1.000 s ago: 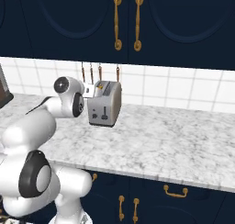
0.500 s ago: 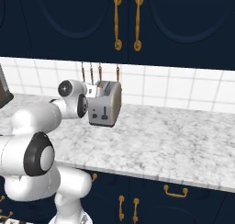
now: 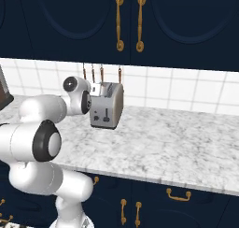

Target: Start the toaster. Once the lever pops up, take the bread to the plate on the dining counter.

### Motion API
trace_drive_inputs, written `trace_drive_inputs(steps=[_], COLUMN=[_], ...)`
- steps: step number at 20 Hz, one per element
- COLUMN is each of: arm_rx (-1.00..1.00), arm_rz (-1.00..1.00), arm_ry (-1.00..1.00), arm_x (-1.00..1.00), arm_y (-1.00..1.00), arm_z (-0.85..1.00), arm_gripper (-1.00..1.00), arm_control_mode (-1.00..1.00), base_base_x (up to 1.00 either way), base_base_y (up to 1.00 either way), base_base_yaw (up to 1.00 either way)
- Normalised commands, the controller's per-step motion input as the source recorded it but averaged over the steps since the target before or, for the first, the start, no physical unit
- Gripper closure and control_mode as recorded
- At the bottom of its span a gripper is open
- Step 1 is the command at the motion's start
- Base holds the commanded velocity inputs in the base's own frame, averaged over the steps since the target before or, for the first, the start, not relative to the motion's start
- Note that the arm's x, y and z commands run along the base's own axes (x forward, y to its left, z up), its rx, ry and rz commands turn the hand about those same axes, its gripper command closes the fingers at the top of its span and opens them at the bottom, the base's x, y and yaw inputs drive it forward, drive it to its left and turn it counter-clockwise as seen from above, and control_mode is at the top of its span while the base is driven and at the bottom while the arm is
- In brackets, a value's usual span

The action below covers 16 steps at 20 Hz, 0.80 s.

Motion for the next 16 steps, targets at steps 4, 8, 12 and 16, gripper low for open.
trace_drive_inputs(steps=[4,8,12,16], arm_rx=[0.00,0.00,0.00,0.00], arm_rz=[0.00,0.00,0.00,0.00], arm_ry=[0.00,0.01,0.00,0.03], arm_x=[0.15,0.01,0.00,0.00], arm_y=[0.00,0.00,0.00,-0.10], arm_z=[-0.05,0.00,0.00,-0.03], arm_gripper=[-1.00,-1.00,-1.00,-1.00], arm_control_mode=[-1.00,-1.00,-1.00,-1.00], base_base_x=[0.00,0.00,0.00,0.00], base_base_y=[0.00,0.00,0.00,0.00], base_base_yaw=[0.00,0.00,0.00,0.00])
